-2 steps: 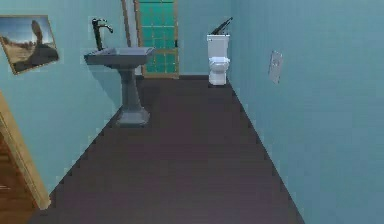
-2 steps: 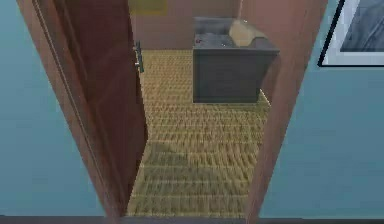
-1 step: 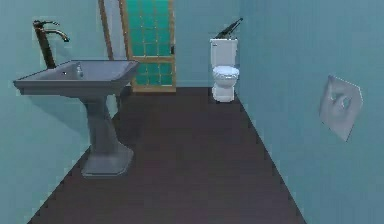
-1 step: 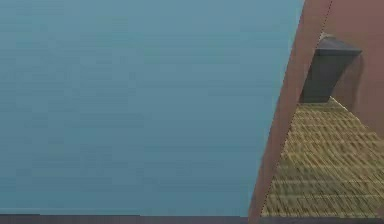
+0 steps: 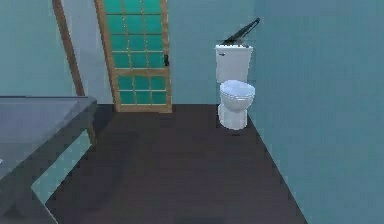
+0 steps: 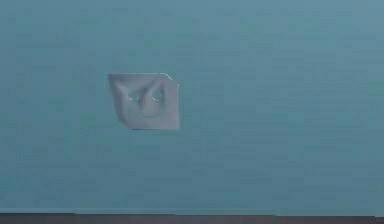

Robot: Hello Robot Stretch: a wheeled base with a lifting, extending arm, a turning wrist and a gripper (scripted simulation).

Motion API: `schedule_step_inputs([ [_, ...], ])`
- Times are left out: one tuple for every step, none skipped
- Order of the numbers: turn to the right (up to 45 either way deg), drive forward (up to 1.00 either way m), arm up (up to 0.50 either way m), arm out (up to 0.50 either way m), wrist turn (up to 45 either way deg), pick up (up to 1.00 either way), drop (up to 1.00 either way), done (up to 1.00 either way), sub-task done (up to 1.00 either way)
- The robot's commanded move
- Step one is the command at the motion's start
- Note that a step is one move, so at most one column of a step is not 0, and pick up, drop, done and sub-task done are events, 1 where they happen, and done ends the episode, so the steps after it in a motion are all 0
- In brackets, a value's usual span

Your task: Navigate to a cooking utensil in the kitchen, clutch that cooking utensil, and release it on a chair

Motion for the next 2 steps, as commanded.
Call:
schedule_step_inputs([
  [0.0,1.00,0.00,0.00,0.0,0.00,0.00,0.00,0.00],
  [6.0,0.00,0.00,0.00,0.0,0.00,0.00,0.00,0.00],
])
